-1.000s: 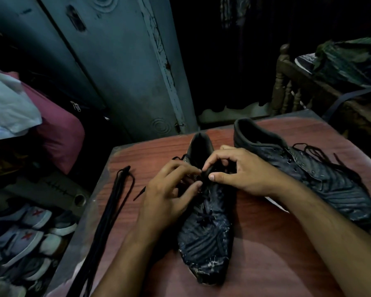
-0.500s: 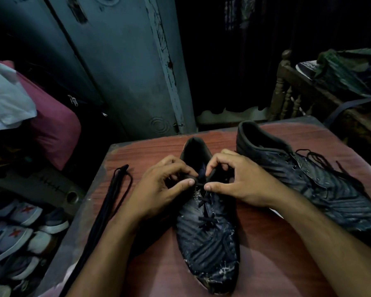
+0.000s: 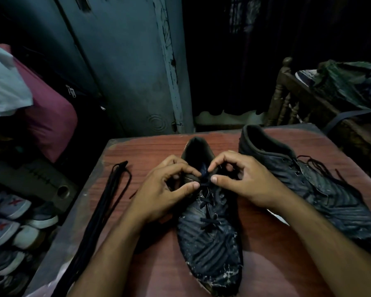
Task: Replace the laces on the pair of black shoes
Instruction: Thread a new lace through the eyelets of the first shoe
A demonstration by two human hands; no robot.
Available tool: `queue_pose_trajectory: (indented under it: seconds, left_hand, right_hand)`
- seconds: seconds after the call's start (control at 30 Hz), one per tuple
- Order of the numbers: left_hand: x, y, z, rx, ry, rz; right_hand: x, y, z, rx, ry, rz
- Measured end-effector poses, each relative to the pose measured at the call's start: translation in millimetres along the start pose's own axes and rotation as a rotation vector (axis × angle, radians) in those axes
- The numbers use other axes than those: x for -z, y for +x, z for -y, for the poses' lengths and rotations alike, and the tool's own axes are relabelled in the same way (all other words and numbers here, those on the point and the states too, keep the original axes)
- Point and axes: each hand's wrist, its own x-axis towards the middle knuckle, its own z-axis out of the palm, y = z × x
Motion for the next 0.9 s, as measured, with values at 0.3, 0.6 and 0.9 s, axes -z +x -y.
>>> queue_pose_trajectory:
  seconds: [0.3, 0.6, 0.9]
  left_hand:
    - [-1.6, 0.0, 8.3, -0.005, -0.153, -0.081]
    - [-4.1, 1.5, 12.3, 0.166, -0.328, -0.137]
    - [4.3, 2.5, 12.8, 0.241, -0.044, -0.229]
  right_hand:
    - [20.5, -2.1, 26.3, -0.187, 0.444, -0.406]
    - [31.1, 25.1, 101.3, -0.019, 0.682, -0.34]
    - [24.3, 48.8, 132.6, 0.057, 0.693, -0.324]
